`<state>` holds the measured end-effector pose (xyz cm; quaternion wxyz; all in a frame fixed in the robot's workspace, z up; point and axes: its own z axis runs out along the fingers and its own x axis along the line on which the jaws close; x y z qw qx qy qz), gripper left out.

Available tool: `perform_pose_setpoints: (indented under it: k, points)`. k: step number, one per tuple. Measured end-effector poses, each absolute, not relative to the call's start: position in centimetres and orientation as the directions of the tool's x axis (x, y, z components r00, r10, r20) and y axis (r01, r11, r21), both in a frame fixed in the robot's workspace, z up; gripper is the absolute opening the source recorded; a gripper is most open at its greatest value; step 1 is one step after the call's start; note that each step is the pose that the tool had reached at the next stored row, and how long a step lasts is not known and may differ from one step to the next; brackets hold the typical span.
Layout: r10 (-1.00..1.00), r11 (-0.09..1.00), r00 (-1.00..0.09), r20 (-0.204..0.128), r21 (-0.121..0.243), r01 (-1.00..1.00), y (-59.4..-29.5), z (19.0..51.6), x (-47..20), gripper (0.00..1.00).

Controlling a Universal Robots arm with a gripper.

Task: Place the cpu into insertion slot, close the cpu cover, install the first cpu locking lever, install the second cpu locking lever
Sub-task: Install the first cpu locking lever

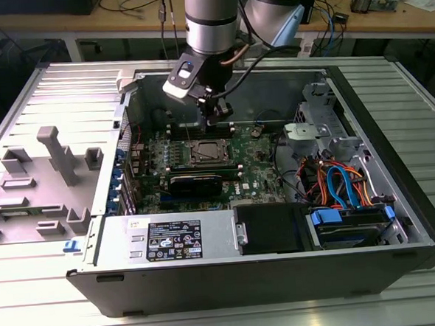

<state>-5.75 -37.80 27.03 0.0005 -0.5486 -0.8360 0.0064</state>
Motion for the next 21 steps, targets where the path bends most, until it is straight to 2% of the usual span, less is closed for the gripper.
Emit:
perform_pose_setpoints:
  k: [10, 17, 21]
  points:
    - [0.815, 0.58, -0.58, -0.006, -0.011, 0.815, -37.8, 27.02, -5.75, 0.11]
    - [0.665, 0.747, -0.747, -0.006, -0.011, 0.665, -37.8, 27.01, -5.75, 0.11]
    - [0.646, 0.763, -0.764, -0.006, -0.011, 0.646, -37.8, 27.01, -5.75, 0.11]
